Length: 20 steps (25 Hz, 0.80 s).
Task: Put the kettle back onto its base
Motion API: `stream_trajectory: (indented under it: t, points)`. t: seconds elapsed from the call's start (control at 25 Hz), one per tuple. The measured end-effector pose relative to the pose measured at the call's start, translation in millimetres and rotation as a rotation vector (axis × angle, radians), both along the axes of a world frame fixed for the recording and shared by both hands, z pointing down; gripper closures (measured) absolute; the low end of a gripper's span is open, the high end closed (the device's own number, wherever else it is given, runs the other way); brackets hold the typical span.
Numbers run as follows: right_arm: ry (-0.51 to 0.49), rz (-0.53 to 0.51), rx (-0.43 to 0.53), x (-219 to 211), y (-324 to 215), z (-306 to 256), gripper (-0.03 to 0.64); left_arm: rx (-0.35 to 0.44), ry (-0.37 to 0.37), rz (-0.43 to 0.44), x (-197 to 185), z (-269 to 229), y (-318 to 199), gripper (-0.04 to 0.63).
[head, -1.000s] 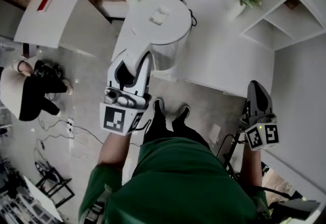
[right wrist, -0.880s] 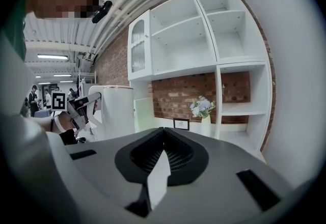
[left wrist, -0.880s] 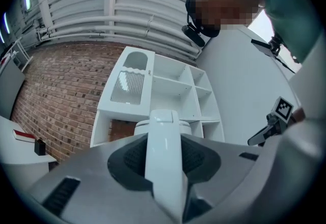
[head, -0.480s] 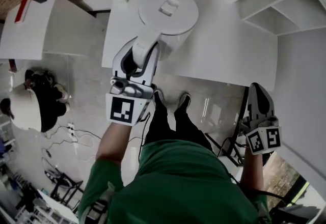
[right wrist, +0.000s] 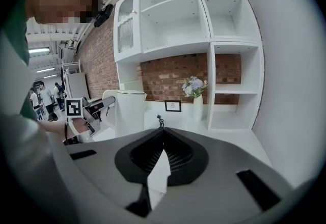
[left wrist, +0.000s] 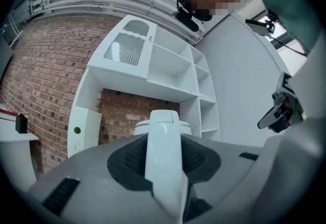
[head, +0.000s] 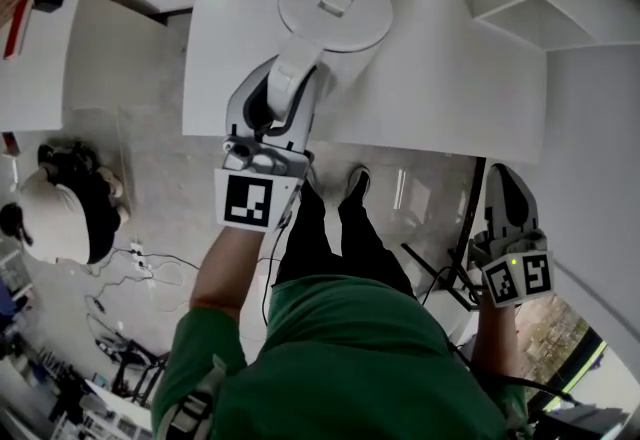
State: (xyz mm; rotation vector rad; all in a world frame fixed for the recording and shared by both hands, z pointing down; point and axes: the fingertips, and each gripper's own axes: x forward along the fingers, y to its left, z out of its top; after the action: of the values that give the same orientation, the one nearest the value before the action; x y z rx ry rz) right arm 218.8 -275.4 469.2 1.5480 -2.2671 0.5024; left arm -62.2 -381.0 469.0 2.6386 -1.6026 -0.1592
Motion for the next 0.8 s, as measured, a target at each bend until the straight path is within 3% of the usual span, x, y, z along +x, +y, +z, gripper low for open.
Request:
stream_trajectory:
  t: [0.8]
  points:
    - [-0.008, -0.009, -0.041, -12, 31, 11, 0.595, -0.021, 0.031, -0.028, 6, 28, -6, 0.456]
